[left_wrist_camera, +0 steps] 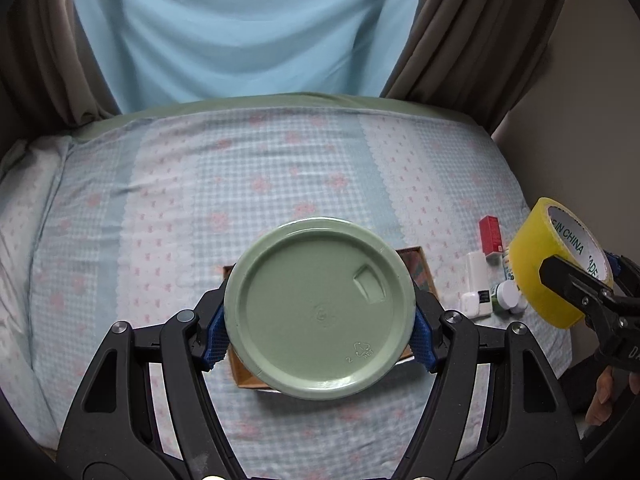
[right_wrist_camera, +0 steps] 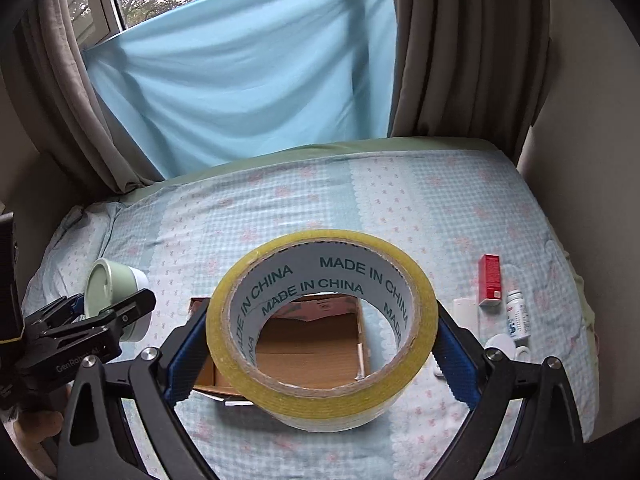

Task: Organize rigid objects
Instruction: 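Lower the green lid into the box with the left tool while the right tool drops the tape in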

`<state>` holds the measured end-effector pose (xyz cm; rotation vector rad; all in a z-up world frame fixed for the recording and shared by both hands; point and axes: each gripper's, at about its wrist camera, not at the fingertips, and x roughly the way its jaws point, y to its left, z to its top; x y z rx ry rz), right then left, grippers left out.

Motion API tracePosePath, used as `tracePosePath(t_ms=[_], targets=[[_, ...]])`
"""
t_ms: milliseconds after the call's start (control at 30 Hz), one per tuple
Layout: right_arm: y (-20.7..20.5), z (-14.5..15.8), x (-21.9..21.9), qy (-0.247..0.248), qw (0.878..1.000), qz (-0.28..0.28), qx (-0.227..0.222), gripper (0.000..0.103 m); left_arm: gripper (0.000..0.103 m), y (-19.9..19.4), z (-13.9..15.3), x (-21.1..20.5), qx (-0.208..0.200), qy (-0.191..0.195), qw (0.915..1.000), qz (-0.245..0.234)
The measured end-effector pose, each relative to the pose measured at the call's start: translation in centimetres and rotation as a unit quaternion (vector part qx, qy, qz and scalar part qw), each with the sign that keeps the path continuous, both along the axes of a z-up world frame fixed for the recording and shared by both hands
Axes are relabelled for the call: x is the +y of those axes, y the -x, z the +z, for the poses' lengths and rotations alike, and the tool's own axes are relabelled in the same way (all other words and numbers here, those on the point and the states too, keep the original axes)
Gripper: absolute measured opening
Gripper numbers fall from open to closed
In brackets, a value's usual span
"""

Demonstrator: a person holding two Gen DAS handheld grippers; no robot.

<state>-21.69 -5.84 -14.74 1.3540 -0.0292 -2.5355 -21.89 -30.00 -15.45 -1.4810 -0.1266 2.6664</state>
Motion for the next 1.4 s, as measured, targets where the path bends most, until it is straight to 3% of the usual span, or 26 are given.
tracePosePath(t_ms=[133, 300, 500, 667, 867, 1000, 1067, 1100, 1233, 1400], targets=[[0.6, -2.9, -3.5, -0.029, 0.998, 0.038, -0.03, 0.097, 0.068, 2.2, -3.2, -1.4, -0.027, 0.015, 0.9994, -0.017], [2.1, -9.0, -7.6, -0.121, 0.985, 0.101, -0.076, 0.097, 0.068, 4.9, -9.1, -1.6, -0.079, 0.029, 0.9957, -0.04], [3.6, -16.7, -10.2, -0.151, 0.967, 0.158, -0.129, 0.097, 0.068, 7.4, -18.5, -1.0, -0.163, 0.047, 0.9839, -0.057], [3.8, -22.0, -11.3, -0.154, 0.953, 0.204, -0.162, 0.097, 0.068, 8.3, -23.3, 0.1, -0.19, 0.058, 0.9775, -0.072], [3.5, -25.2, -11.2, -0.145, 0.944, 0.244, -0.168, 0.097, 0.068, 8.7, -25.0, 1.2, -0.189, 0.07, 0.9752, -0.092], [3.7, -25.4, -10.9, -0.125, 0.948, 0.256, -0.144, 0.098, 0.069, 9.2, -24.8, 1.7, -0.175, 0.084, 0.9763, -0.094], [4.1, -25.4, -10.8, -0.105, 0.951, 0.255, -0.143, 0.098, 0.094, 9.2, -24.2, 1.5, -0.164, 0.071, 0.9796, -0.091], [4.4, -25.5, -10.6, -0.093, 0.952, 0.252, -0.146, 0.099, 0.103, 9.3, -23.8, 1.4, -0.154, 0.083, 0.981, -0.083], [4.9, -24.3, -9.2, -0.051, 0.967, 0.226, -0.102, 0.103, 0.103, 9.4, -21.9, 0.9, -0.135, 0.06, 0.9857, -0.081], [4.4, -23.8, -8.2, -0.08, 0.967, 0.214, -0.11, 0.103, 0.103, 8.6, -21.0, 0.7, -0.137, 0.06, 0.9863, -0.07]])
